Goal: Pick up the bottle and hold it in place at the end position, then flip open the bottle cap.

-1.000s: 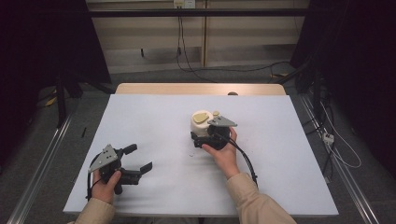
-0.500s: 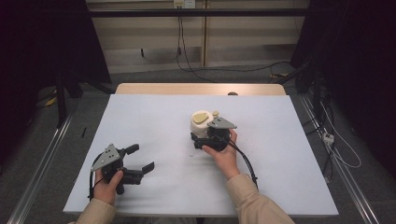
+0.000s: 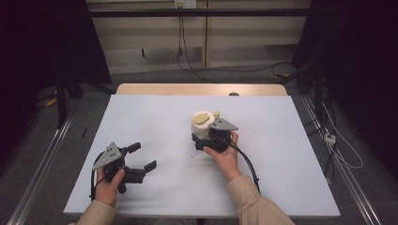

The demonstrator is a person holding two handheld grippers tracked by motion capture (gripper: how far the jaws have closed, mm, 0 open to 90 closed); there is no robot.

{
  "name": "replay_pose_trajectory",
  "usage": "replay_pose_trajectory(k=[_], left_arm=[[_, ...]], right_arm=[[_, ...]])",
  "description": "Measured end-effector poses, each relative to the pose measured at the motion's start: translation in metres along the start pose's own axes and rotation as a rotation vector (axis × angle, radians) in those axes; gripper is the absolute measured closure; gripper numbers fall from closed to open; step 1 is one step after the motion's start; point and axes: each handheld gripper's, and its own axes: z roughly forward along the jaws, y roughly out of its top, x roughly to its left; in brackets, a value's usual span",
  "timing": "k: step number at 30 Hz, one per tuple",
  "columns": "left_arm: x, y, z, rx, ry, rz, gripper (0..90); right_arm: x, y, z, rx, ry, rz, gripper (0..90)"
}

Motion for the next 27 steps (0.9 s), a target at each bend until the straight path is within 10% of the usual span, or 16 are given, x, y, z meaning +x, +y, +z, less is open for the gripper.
replay_pose_trajectory(k=[27], left_arm=[[0.002,0.017,0.033,0.085,0.015,-0.03,3.0]], right_arm=[[-0.001,0.0,0.0,0.006,0.005,-0.007,4.9]])
